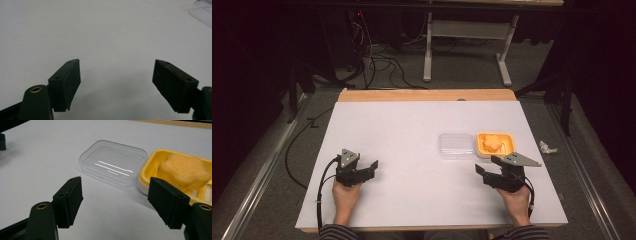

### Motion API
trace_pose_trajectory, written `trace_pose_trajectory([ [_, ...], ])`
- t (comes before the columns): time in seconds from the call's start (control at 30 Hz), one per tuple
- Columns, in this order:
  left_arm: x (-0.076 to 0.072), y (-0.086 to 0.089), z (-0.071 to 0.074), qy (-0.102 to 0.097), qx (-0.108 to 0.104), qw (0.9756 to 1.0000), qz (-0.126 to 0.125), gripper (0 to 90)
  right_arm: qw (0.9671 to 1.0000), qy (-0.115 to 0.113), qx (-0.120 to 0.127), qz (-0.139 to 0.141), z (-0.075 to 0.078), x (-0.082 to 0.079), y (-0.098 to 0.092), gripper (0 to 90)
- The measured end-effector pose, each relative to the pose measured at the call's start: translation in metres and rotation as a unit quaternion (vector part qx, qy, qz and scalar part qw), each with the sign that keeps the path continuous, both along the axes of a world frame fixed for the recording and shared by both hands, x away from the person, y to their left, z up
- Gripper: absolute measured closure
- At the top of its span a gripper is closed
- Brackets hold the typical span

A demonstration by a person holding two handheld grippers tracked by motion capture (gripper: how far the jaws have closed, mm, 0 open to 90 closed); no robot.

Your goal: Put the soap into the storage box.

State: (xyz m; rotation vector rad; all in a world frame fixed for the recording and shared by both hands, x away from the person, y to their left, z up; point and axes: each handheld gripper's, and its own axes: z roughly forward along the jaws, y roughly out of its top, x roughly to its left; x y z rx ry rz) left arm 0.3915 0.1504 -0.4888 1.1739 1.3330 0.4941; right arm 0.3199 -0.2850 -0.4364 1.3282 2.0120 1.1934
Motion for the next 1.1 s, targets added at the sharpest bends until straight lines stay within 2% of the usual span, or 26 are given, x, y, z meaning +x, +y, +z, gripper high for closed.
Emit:
trace_pose_trajectory([
  [0.63, 0.000, 0.000, 0.000, 0.001, 0.001, 1.0000, 0.000, 23.2, 0.9994, 0.017, -0.021, 0.021, -0.014, 0.010, 0.017, 28.7],
  [0.9, 0.000, 0.000, 0.000, 0.001, 0.002, 1.0000, -0.001, 23.3, 0.9992, 0.027, -0.023, 0.020, -0.019, 0.014, 0.020, 28.9],
  [1.1, 0.000, 0.000, 0.000, 0.001, 0.002, 1.0000, 0.000, 23.3, 0.9988, 0.032, -0.032, 0.019, -0.023, 0.018, 0.023, 29.2],
])
